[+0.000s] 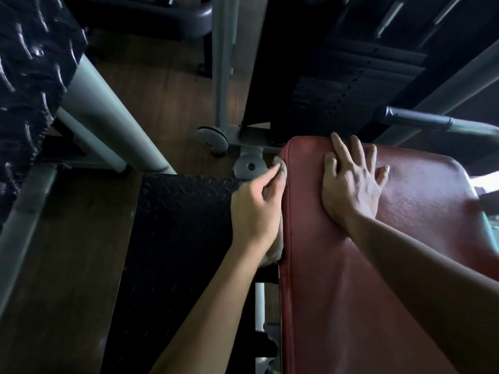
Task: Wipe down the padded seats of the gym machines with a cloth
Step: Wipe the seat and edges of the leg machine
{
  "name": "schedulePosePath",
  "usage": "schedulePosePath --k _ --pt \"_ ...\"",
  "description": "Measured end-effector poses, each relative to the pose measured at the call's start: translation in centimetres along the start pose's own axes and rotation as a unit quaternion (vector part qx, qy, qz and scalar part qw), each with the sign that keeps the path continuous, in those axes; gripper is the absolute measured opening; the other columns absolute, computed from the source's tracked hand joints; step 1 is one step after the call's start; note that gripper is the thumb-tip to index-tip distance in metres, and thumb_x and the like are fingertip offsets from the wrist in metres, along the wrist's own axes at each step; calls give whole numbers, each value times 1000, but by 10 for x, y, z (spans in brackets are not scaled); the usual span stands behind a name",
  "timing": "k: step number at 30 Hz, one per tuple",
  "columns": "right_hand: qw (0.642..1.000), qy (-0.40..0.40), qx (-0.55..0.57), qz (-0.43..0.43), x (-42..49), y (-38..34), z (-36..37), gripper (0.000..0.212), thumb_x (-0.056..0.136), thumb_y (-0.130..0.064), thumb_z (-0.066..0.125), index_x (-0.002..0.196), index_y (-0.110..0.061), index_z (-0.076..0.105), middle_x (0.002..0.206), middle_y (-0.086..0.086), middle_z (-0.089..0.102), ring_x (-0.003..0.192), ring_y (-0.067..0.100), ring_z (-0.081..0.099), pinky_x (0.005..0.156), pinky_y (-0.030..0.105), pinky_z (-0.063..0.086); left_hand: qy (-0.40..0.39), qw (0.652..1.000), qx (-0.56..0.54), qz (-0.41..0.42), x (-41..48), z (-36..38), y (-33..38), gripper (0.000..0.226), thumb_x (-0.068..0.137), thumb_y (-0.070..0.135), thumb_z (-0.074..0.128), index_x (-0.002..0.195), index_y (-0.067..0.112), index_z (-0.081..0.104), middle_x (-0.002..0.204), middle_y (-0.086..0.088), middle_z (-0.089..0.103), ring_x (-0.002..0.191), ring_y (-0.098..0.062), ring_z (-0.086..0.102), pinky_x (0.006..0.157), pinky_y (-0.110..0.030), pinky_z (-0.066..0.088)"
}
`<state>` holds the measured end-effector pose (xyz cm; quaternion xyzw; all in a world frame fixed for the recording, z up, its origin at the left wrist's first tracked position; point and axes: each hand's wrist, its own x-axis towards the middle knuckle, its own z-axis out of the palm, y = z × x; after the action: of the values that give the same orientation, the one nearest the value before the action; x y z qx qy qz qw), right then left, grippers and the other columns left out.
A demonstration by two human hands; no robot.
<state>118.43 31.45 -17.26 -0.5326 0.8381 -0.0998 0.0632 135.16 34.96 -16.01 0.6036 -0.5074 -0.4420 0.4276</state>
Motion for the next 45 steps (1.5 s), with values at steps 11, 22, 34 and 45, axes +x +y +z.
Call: schedulePosePath --k 11,22,34,45 --pt "995 -72 30 -59 -3 11 -15 56 105 -46 24 160 -40 14 170 0 4 156 29 -8 122 57 -10 0 959 273 79 -22 14 11 41 91 33 51 130 26 62 103 -12 74 94 -27 71 83 -41 58" --pt "969 -107 21 -222 -70 239 -67 63 99 -62 17 159 -43 17 169 -10 1 156 14 -7 127 38 5 -118 908 370 158 -81 100 85 47 95 34 62 141 23 58 144 4 58 130 -20 49 106 -30 40" --pt "966 -55 129 -218 -88 255 -70 60 100 -50 39 156 -31 34 166 -5 24 156 12 10 127 37 13 -108 939 321 56 -125 88 30 70 98 65 25 160 33 16 170 0 5 155 -11 -5 126 -33 -1" --pt "947 -132 242 -166 -74 243 -102 80 79 -79 49 150 -50 29 148 -31 31 141 -4 25 116 38 21 -149 911 350 159 -130 78 14 60 106 50 25 158 20 31 166 8 21 156 -8 4 128 -33 5"
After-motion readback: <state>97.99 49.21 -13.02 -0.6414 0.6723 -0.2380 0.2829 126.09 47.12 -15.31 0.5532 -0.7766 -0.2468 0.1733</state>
